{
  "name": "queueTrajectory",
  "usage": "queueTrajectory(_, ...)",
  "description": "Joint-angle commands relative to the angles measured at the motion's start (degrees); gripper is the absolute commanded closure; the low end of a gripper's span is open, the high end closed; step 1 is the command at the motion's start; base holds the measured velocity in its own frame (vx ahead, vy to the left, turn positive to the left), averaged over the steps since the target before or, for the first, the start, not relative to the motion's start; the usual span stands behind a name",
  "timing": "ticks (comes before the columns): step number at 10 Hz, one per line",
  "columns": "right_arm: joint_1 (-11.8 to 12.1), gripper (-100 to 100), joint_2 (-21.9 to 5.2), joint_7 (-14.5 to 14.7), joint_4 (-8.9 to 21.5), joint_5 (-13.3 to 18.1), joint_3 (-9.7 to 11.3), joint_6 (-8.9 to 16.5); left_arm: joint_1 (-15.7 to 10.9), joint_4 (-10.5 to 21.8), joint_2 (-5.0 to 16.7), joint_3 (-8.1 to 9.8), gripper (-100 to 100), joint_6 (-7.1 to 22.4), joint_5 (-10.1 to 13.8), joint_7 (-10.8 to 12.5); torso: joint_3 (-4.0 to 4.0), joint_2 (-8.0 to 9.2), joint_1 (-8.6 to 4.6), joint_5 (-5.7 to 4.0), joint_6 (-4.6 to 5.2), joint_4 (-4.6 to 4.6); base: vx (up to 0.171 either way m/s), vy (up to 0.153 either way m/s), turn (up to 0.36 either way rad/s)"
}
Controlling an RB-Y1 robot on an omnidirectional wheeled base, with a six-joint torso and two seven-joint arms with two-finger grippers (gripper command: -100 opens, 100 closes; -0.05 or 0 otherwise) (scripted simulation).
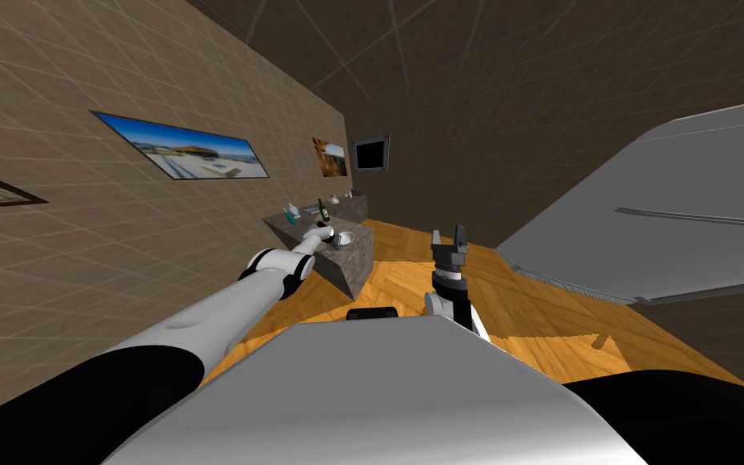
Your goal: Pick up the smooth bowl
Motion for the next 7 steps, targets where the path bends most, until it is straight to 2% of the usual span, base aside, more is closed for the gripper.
queueTrajectory(1,0.0,0,0.0,0.0,0.0,0.0,0.0,0.0,0.0,0.0,0.0,0.00,-100,0.0,0.0,0.0,0.00,0.00,0.00,0.00,0.00,0.00,0.034,-0.021,-0.008)
queueTrajectory(2,0.0,0,0.0,0.0,0.0,0.0,0.0,0.0,0.0,0.1,0.0,-0.03,0,0.1,0.0,0.1,0.06,0.11,0.09,0.01,-0.02,0.02,0.006,-0.004,0.002)
queueTrajectory(3,0.0,0,0.0,0.0,0.0,0.0,0.0,0.0,1.1,-1.5,1.6,-2.64,-100,-0.1,1.5,2.9,0.12,0.21,0.16,0.03,-0.02,0.05,-0.013,0.024,-0.244)
queueTrajectory(5,0.0,0,0.0,0.0,0.0,0.0,0.0,0.0,1.1,-1.5,1.6,-2.64,-100,-0.1,1.5,2.9,0.20,0.34,0.33,0.07,-0.03,0.08,-0.014,0.036,-0.057)
queueTrajectory(6,0.0,0,0.0,0.0,0.0,0.0,0.0,0.0,2.3,-3.1,3.2,-5.26,-100,-0.4,3.0,5.1,0.20,0.34,0.32,0.07,-0.05,0.08,-0.024,0.046,-0.217)
queueTrajectory(7,0.0,0,0.0,0.0,0.0,0.0,0.0,0.0,2.3,-1.7,3.2,-5.26,-100,-0.4,3.0,5.5,0.21,0.37,0.35,0.07,0.02,0.09,-0.027,0.047,-0.142)
